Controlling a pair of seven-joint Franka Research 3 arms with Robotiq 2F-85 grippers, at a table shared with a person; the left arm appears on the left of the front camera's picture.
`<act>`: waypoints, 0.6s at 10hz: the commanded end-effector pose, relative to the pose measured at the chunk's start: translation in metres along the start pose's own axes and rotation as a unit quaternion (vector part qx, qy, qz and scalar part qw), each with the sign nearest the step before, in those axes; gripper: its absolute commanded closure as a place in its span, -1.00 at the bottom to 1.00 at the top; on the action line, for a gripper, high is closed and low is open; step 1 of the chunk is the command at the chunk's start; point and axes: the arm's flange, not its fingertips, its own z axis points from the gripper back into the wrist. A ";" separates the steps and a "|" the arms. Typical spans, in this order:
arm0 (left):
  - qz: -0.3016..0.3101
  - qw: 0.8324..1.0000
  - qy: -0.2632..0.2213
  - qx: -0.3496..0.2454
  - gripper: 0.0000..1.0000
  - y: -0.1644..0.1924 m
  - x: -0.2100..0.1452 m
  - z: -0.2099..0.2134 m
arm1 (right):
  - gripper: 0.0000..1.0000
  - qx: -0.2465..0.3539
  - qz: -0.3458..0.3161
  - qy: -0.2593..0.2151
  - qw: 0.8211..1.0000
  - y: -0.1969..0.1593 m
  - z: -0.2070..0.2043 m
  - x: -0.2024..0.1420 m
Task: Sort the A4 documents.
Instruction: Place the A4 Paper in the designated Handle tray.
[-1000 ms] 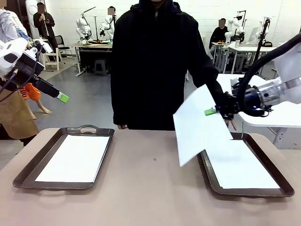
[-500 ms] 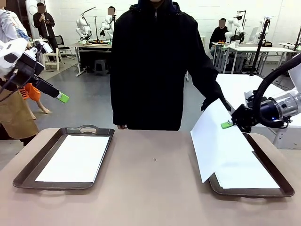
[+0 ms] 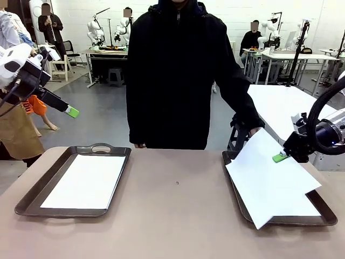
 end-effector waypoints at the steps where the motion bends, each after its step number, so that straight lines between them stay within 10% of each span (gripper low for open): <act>1: -0.003 1.000 -0.001 -0.001 -1.00 0.000 0.000 0.001 | 0.98 -0.008 0.016 0.005 1.000 -0.015 0.008 0.015; 6: -0.003 1.000 -0.001 -0.001 -1.00 0.000 0.000 0.001 | 0.98 -0.075 -0.022 -0.060 0.995 -0.036 0.011 0.023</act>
